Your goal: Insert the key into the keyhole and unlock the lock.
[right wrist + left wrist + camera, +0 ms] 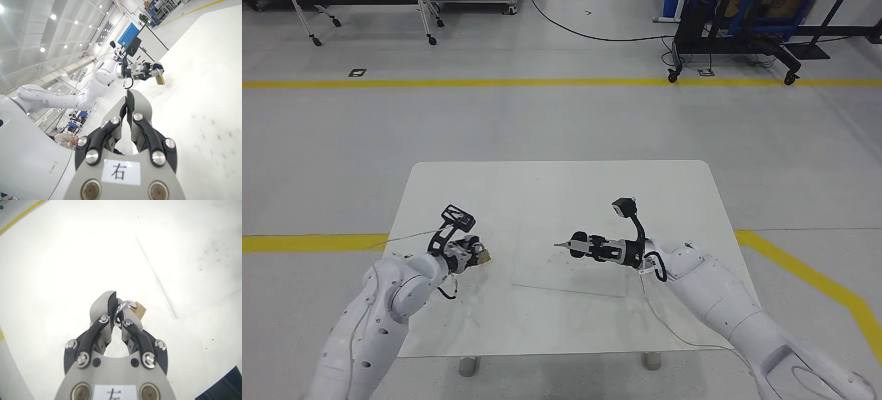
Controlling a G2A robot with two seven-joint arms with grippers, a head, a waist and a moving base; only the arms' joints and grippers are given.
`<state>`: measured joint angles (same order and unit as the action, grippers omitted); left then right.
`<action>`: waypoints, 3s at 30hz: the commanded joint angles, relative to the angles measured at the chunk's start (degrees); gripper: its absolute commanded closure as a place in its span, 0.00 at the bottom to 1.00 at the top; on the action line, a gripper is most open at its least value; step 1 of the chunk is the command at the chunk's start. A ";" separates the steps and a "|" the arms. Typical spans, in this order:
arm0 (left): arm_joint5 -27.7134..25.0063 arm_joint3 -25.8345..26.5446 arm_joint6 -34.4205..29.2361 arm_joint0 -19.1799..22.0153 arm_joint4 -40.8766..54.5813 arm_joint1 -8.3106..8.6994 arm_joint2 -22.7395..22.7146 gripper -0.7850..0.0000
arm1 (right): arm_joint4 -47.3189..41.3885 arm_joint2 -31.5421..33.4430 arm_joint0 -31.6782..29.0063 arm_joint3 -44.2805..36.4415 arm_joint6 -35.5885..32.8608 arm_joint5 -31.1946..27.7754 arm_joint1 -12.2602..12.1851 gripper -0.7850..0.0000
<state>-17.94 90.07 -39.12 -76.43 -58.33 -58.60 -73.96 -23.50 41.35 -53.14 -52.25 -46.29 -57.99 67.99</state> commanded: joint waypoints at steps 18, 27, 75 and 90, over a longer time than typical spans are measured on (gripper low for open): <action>-5.94 -5.09 -10.41 3.17 34.69 -0.02 -4.92 1.00 | 0.00 0.00 0.00 0.00 0.00 0.00 0.00 1.00; -1.41 -12.28 -21.47 6.27 66.23 -0.92 -4.12 1.00 | 4.03 2.02 -1.02 -2.77 10.10 -0.01 0.53 1.00; 17.50 -45.16 -12.45 27.41 110.05 -12.00 14.91 1.00 | 30.82 11.44 -8.05 -13.20 38.44 8.74 3.93 1.00; 8.33 -31.21 -1.11 19.20 100.99 -11.44 12.57 1.00 | 33.35 7.72 -13.06 -23.91 43.93 36.85 6.22 1.00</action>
<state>-9.45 58.27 -40.38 -56.84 43.38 -70.14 -61.13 9.36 49.21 -66.21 -76.15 -3.31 -22.12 74.05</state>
